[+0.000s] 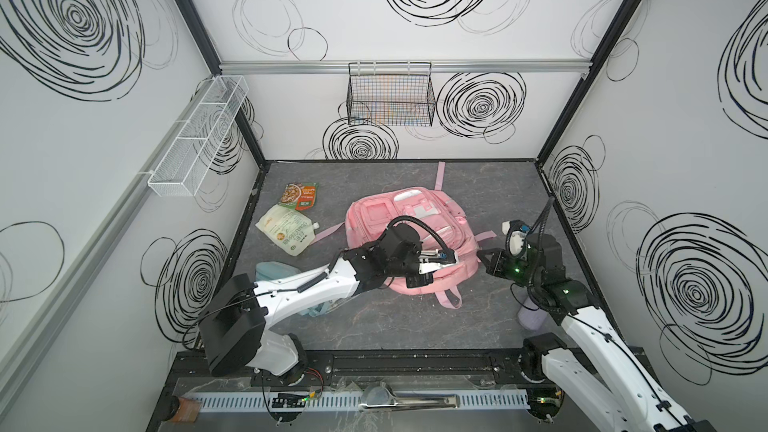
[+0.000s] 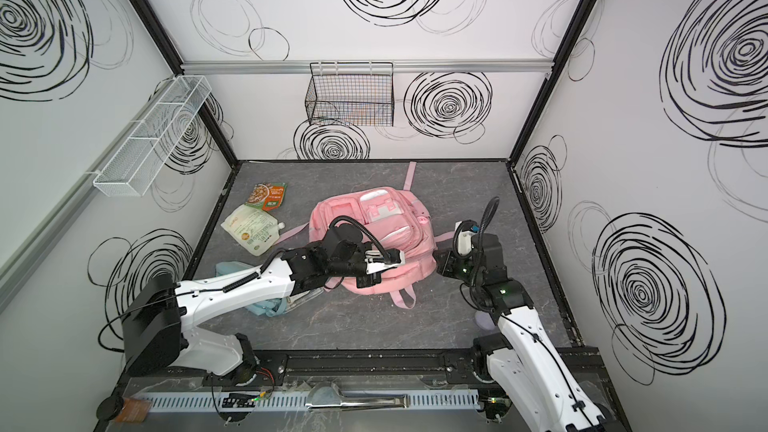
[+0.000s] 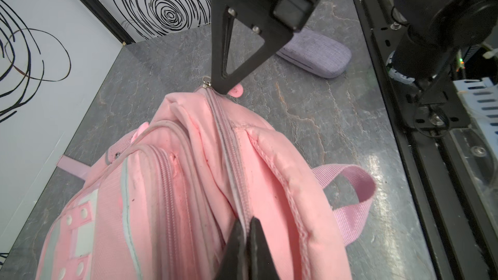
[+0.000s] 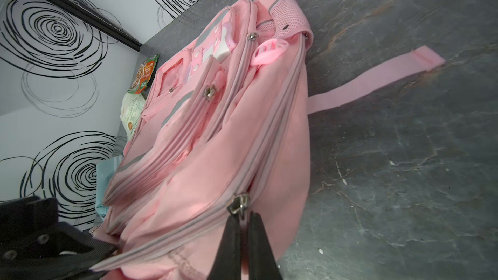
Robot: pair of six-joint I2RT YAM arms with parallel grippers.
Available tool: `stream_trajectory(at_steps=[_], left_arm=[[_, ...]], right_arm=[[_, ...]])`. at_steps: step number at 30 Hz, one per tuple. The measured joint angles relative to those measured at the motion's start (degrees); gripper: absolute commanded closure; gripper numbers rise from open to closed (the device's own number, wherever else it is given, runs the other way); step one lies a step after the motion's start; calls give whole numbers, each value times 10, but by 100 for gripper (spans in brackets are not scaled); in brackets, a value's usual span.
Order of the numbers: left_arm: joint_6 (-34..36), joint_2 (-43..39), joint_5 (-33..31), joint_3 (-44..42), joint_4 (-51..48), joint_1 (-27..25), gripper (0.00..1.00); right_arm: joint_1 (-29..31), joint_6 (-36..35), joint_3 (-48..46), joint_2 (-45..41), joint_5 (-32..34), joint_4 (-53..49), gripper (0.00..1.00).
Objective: Pack the student bag
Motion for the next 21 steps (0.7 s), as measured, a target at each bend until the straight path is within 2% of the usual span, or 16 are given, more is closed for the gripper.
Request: stream_trajectory(at_steps=[8,21], left_arm=[[40,-64,29,-44,-31,32,100],[63,-139,90,-94,-52,79,100]], right_arm=[[-37,-10,-25,42,-4,39,100],[-74,-8,-71,158,-12,174,100]])
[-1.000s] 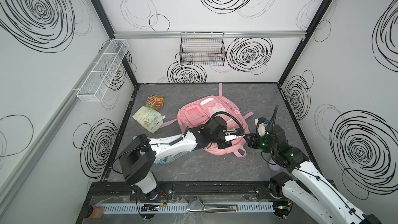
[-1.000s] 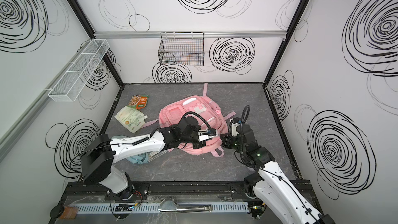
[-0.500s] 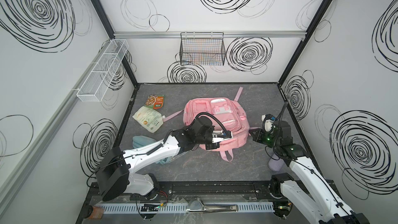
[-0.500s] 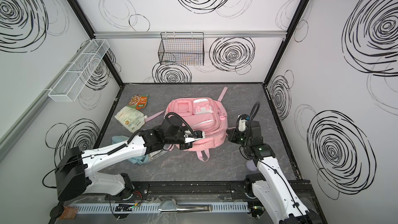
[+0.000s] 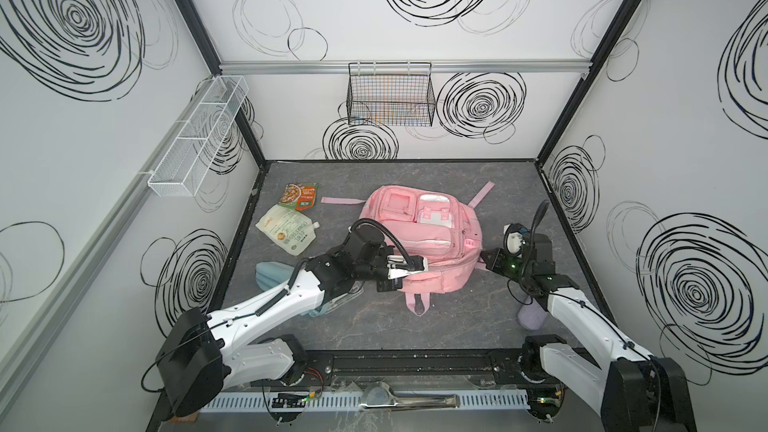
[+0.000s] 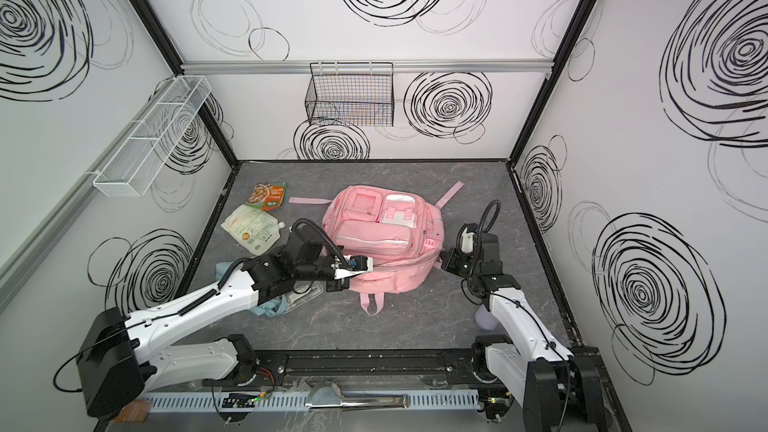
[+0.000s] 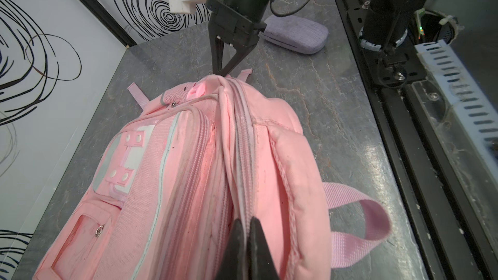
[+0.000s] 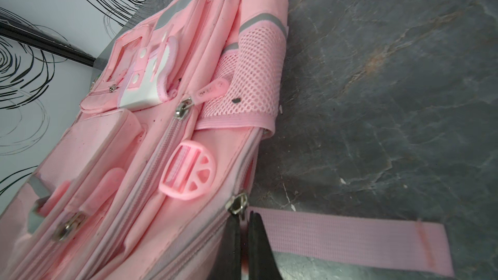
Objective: Pack the student bag
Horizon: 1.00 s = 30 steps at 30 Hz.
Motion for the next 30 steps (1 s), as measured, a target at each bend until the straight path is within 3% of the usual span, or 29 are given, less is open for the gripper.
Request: stream_trajectory(at_steps=[10,22,23,24,25,27,28,30], left_arm=[[0,-15,11,-26,-10,2,100],[0,-21,11,-33,-10,3,100],[-1,-21,12,-34,-10,3,83],[-3,-21,13,-34,-9,3,58],[-9,-21,16,-35,-5,2,47],[-30,-26,23,-35,15,-6,42],[-35,-28,25,-35,23,-9,41],[-52,-29,28,-35,40,-19,41]], right_arm=[[-19,-2,27,113,-14,26,100],[-28,-11,36,146,-40,29,100],[-30,-12,37,147,-43,29,100],[-31,-14,39,147,-46,27,91],[-31,-16,41,147,-44,25,75],[-40,-20,52,147,-23,24,42],[-47,-21,57,147,-14,23,36],[-62,-24,72,147,7,20,34]])
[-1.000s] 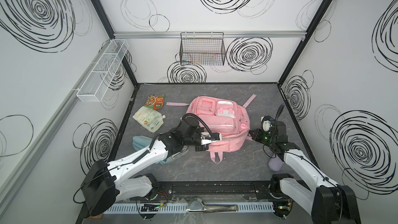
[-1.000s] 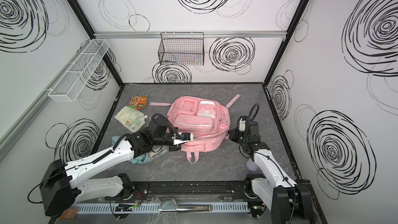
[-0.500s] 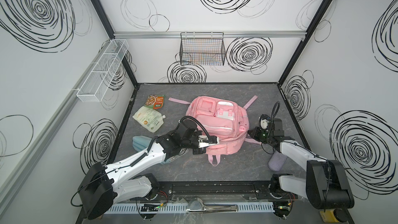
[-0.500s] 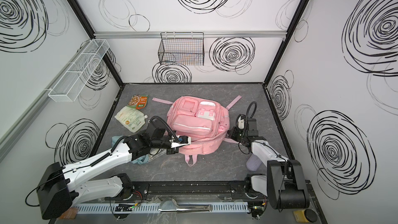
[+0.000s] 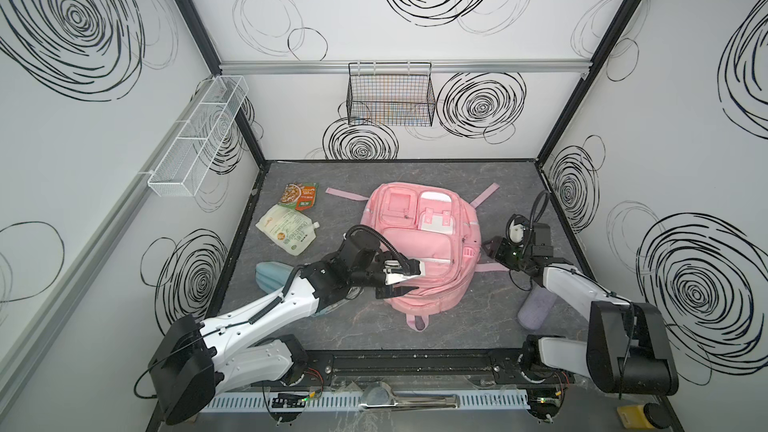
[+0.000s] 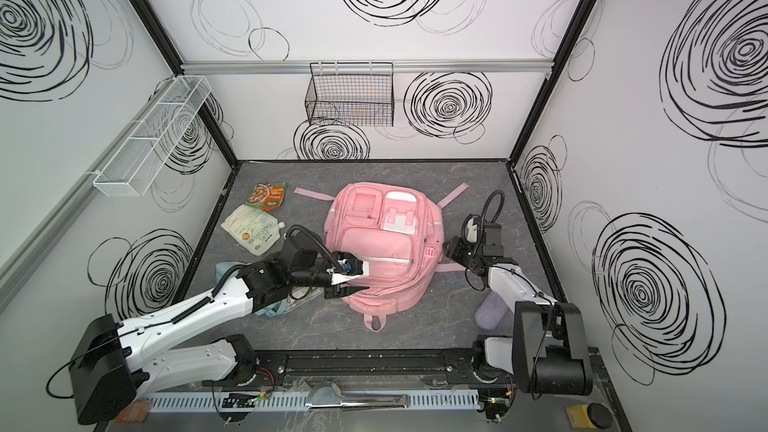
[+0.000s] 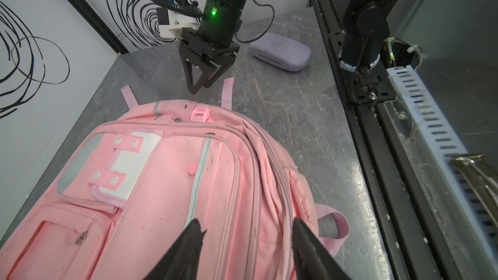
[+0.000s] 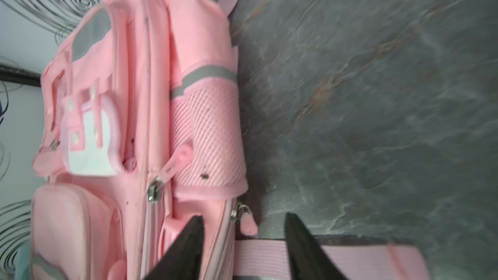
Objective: Pack the student bag
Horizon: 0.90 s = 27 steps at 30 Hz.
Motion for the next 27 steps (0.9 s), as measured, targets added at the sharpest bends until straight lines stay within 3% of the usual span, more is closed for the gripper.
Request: stream_trajectory(at_steps=[8,16,20,27], left_arm=[[-75,-6,-45,-2,51,3,34],[-110,90,-120,68,-26,38,40],[-122,127,-127,102,-68,55,37],[-127,120,-134,73,-93,53,31]], right_arm=[[-34,-7,8,-45,2,-37,39],[96,-45,10,-106,35,-48,43],[108,-76,14,-103,47,-48,45],[144,-92,35,-74,52,-43,48]])
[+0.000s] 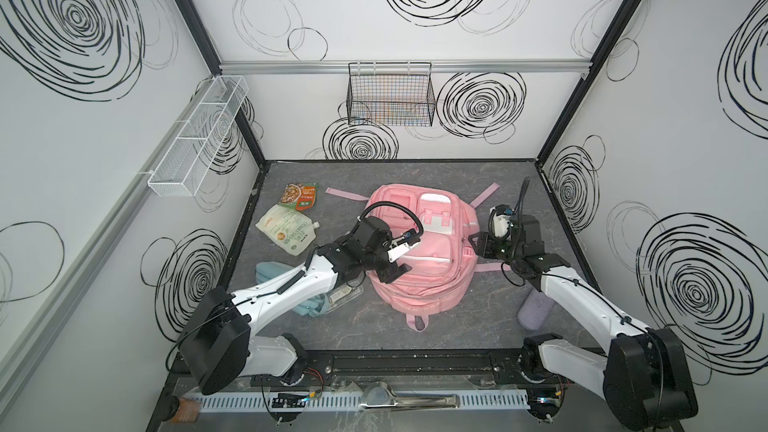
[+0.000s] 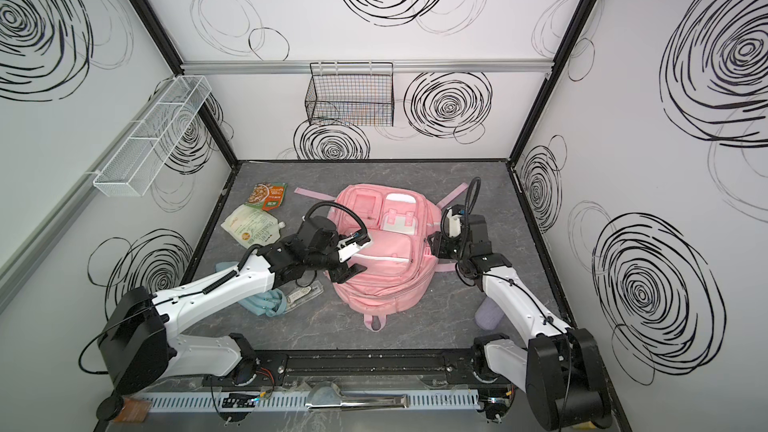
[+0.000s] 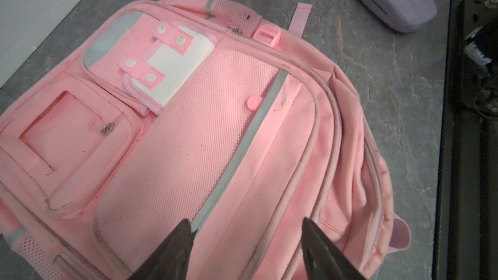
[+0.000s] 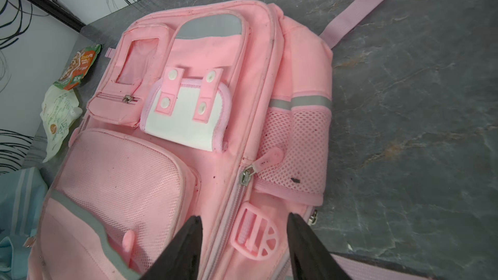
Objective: Pack the student bag
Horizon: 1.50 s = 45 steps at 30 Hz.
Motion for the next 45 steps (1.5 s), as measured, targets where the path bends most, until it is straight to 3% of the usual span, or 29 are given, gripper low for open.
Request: stream_trajectory(at_steps=[6,11,17,27,31,36,45], left_arm=[[32,7,-42,-5,-21,-3,28],[97,43,-78,17,-34,-18,28],[158,86,-77,57,-45,-39,29],[195,168,-79,99,-49,-63,35],[203,182,-81,99,-46,-65,52],[203,182,-90,99,-38,-67,100],[160,121,-88,54,40,-45,100]], right_arm=[[11,12,0,39,-10,9,50],[18,24,3,63,-19,10,50],[20,29,11,68,-27,10,49],[20,27,14,58,-34,10,48],[19,21,17,52,-38,9,48],[16,19,20,43,-44,5,48],[16,26,20,0,-43,-9,44]])
